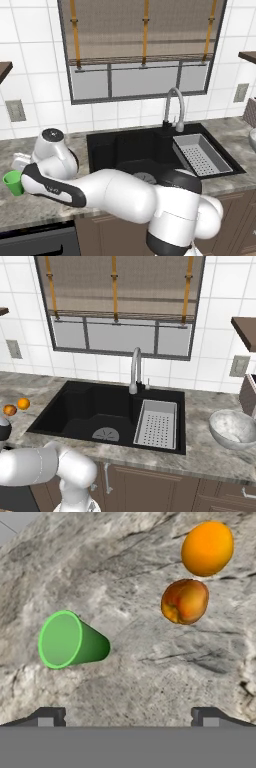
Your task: Remove the peach and orange from the sink. Then move the bowl and cup from the counter to the sink for washing.
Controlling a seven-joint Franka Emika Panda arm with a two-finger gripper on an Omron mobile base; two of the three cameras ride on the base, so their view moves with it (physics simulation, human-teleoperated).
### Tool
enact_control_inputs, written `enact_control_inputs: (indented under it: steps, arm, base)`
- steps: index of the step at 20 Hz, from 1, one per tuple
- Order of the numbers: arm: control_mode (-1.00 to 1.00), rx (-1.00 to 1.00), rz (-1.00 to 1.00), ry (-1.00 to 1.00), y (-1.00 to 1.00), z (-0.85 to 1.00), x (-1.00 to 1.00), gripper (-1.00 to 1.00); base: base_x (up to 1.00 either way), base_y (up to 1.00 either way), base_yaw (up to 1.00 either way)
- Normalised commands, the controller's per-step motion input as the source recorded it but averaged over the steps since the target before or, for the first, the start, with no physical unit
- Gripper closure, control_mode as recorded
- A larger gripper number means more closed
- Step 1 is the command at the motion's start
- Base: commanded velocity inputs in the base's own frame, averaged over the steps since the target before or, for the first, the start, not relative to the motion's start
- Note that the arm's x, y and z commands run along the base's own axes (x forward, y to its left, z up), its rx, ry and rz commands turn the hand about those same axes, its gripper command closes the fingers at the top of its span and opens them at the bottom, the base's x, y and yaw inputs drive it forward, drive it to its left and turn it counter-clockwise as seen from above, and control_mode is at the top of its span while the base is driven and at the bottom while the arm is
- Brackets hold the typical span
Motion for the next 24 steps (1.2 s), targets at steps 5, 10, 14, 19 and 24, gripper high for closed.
enact_control_inputs:
  steps: [5, 10, 14, 19, 24]
  arm:
    - [-1.0, 0.0, 0.0, 0.0, 0.12, -0.03, 0.06, -1.0]
    - [-1.0, 0.0, 0.0, 0.0, 0.1, -0.06, 0.06, -1.0]
    - [-1.0, 0.0, 0.0, 0.02, 0.04, -0.09, 0.04, -1.0]
    - [-1.0, -0.02, 0.0, 0.0, 0.02, -0.1, 0.08, -1.0]
    - [-1.0, -0.01, 0.0, 0.0, 0.04, -0.11, 0.08, -1.0]
  base:
    - [0.0, 0.0, 0.0]
    - [0.0, 0.0, 0.0]
    - [0.0, 0.0, 0.0]
    - [0.0, 0.0, 0.0]
    - [0.0, 0.0, 0.0]
